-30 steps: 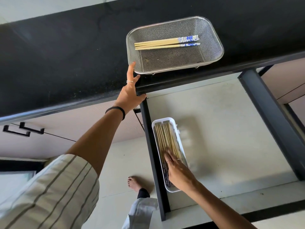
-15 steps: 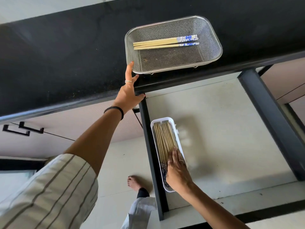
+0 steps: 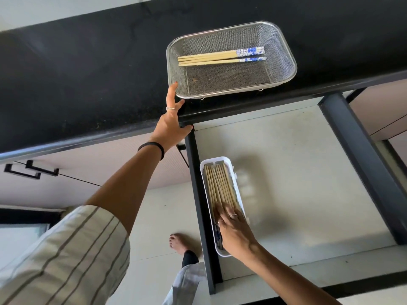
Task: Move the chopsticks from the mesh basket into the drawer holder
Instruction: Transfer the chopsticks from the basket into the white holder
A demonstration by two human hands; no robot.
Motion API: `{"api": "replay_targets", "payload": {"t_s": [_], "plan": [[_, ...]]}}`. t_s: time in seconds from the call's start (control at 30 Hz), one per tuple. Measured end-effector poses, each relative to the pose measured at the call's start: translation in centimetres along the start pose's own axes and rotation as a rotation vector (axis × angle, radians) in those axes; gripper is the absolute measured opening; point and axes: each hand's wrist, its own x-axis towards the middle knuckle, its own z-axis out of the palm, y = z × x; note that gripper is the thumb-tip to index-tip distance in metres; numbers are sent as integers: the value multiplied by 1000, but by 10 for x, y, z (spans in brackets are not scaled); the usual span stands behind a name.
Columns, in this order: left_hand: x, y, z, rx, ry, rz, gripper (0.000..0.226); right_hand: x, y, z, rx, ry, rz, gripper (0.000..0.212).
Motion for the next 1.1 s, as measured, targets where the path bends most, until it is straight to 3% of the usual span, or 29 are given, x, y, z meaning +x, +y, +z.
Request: {"api": "replay_targets", "payload": {"t_s": [0.33, 0.53, 0.83, 1.1], "plan": [[1, 0, 1, 4, 11, -14, 110, 7, -6, -8, 35, 26, 3, 66], [0, 3, 1, 22, 5, -30, 111, 7, -3, -7, -35, -22, -74, 45], [-2, 8, 1, 29, -3, -33, 110, 8, -1, -9, -37, -26, -111, 50], [-2, 7, 1, 41, 4, -42, 110, 10, 7, -15, 187, 56, -210, 67]]}}
